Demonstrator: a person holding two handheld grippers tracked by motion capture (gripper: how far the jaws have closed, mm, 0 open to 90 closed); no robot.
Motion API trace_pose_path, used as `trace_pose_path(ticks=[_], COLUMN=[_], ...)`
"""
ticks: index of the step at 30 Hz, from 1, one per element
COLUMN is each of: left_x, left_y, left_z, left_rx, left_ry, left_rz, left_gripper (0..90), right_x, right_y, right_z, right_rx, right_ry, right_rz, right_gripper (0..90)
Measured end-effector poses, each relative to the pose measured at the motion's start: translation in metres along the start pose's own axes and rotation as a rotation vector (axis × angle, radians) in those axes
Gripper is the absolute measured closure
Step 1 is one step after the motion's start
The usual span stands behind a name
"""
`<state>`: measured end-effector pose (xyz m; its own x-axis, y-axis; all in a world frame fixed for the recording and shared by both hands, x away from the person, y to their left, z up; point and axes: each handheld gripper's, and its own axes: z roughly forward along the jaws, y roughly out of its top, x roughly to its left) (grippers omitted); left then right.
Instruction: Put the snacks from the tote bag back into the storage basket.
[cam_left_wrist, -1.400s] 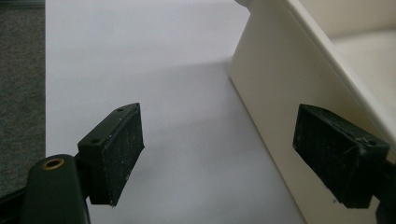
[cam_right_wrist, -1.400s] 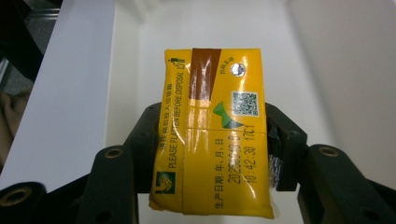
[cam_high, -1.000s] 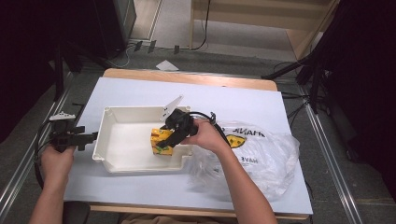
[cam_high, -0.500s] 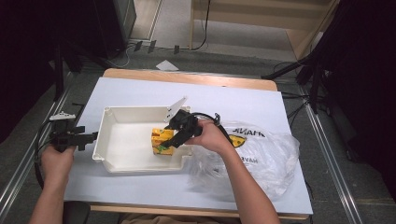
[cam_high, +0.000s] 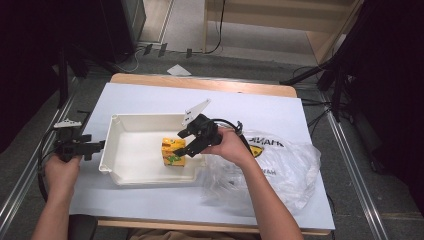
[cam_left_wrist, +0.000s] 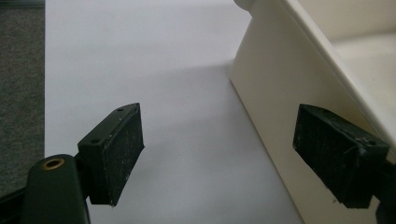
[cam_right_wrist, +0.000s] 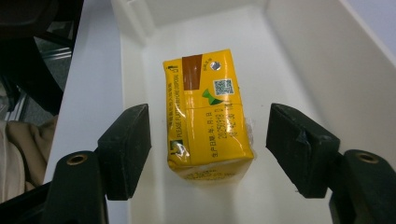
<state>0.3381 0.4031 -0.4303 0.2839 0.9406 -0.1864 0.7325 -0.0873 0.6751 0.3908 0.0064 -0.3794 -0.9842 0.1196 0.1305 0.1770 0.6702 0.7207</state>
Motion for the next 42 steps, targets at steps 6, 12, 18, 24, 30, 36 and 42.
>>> trace_pose_path(ticks=[6, 12, 18, 24, 30, 36, 42], left_x=[0.000, 0.001, 0.002, 0.001, 0.001, 0.001, 0.001], left_y=[-0.002, -0.004, -0.006, -0.006, -0.006, -0.006, -0.006], left_z=[-0.001, -0.003, -0.004, -0.004, -0.003, -0.002, -0.002], left_rx=[0.000, 0.004, 0.002, 0.008, 0.012, 0.014, 0.015], left_ry=[-0.002, -0.001, 0.002, 0.002, 0.003, 0.003, 0.004], left_rz=[0.000, -0.001, -0.009, -0.007, -0.004, -0.002, -0.002], left_gripper=[17.3, 17.3, 17.3, 17.3, 17.2, 17.2, 17.2], right_x=[0.006, 0.007, 0.009, 0.009, 0.009, 0.009, 0.010], right_y=[0.000, -0.004, -0.011, -0.021, -0.038, -0.055, -0.070], right_z=[-0.011, -0.019, -0.031, -0.045, -0.058, -0.074, -0.085], right_rx=[-0.018, -0.015, -0.020, -0.026, -0.033, -0.063, -0.084], right_ry=[-0.017, -0.031, -0.066, -0.095, -0.137, -0.159, -0.193], right_rz=[0.016, 0.047, 0.055, 0.077, 0.108, 0.145, 0.167], right_gripper=[26.6, 23.4, 22.8, 22.8, 22.8, 22.8, 22.8])
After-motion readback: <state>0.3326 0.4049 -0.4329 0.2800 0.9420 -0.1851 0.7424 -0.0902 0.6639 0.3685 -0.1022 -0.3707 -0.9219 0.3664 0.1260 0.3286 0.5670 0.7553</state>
